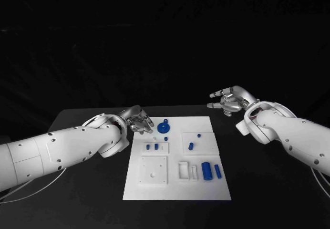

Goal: Assemble the parts on the task board

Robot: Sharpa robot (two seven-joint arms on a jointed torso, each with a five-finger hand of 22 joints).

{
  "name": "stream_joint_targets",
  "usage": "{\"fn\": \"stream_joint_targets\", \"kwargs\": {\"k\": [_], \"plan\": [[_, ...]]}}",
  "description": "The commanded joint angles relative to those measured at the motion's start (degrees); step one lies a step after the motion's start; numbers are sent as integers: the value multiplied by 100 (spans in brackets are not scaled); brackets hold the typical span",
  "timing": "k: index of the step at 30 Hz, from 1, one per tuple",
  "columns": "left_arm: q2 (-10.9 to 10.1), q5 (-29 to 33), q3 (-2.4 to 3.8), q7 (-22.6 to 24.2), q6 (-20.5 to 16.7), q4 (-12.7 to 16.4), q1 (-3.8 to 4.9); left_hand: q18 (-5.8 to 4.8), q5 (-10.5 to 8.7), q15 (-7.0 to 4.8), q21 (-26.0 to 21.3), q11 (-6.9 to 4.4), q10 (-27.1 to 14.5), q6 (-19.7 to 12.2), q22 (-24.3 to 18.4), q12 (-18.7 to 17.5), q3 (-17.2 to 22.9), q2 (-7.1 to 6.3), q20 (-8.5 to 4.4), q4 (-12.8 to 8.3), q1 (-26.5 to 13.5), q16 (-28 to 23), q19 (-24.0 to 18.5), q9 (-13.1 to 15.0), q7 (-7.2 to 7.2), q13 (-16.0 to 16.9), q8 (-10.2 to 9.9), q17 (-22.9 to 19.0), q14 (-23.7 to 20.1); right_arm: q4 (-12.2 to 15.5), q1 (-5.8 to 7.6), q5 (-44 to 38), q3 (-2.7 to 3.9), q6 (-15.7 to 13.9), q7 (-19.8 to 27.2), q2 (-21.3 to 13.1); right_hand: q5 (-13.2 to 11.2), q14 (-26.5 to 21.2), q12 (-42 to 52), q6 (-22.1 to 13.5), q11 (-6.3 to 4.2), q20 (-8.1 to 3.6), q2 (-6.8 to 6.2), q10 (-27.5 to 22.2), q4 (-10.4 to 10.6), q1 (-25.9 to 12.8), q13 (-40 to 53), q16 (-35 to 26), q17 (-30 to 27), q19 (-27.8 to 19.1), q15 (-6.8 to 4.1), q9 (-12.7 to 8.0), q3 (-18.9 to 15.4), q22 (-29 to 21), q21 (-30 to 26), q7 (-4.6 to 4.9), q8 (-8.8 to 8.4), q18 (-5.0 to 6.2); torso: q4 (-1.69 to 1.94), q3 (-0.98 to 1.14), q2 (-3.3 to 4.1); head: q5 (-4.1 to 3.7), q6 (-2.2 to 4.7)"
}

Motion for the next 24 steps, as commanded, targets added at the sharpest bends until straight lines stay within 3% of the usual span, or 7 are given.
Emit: {"fn": "stream_joint_targets", "kwargs": {"k": [1,6,10,14,18,24], "plan": [[150,-309,8,584,-372,-105,8,135,-35,58,-38,69,-203,-173,49,-32,34,38,44,-36,6,-22,-56,-75,30,-11,-30,13,-25,4,-3,12,2,29,37,22,19,30,-22,6,-4,22,11,-15,3,-30,-9,-38,-2,291,-7,1,23,91,-31,-15,-21,112,3,-1,3,-1,22],[442,-594,4,785,-332,-355,6,204,-259,171,-201,246,-761,-445,11,-35,191,42,167,-46,-68,-366,-152,-296,80,-24,-23,-144,-121,6,-3,12,2,29,37,52,12,28,-19,21,-5,22,18,-14,-4,-32,-7,-43,-5,291,-8,2,40,86,-36,-15,-19,111,-1,-7,6,-1,27],[634,-801,-25,862,-237,-539,5,261,-287,184,-275,277,-865,-419,39,-39,306,-8,205,-33,-103,-484,-90,-377,88,-27,-23,-173,-23,12,-3,12,2,32,38,68,12,28,-19,21,-5,22,18,-14,-4,-32,-7,-43,-5,291,-8,2,40,86,-36,-15,-19,111,-3,-1,0,8,25],[841,-1045,-118,907,-91,-780,4,280,-307,185,-290,288,-921,-457,65,-39,339,-53,213,1,-122,-481,-46,-381,79,-27,-23,-144,20,20,-3,12,2,36,37,82,12,28,-19,21,-5,22,18,-14,-4,-32,-7,-43,-5,291,-8,2,40,86,-36,-15,-19,111,6,0,-1,4,25],[1013,-1174,-197,877,241,-979,2,291,-344,188,-303,302,-1003,-468,23,-40,315,-106,221,70,-157,-398,14,-381,88,-28,-24,-83,49,30,-3,10,2,40,46,106,12,28,-19,21,-5,22,18,-14,-4,-32,-7,-43,-5,291,-8,2,40,86,-36,-15,-19,111,-9,-1,9,17,28],[1165,-1258,-234,820,624,-1151,1,292,-352,187,-300,311,-1057,-505,-181,-38,297,-169,225,183,-192,-327,90,-380,103,-27,-22,-35,82,28,-3,9,2,46,54,121,12,28,-19,21,-5,22,18,-14,-4,-32,-7,-43,-5,291,-8,2,40,86,-36,-15,-19,111,-12,-4,8,13,15]]}}
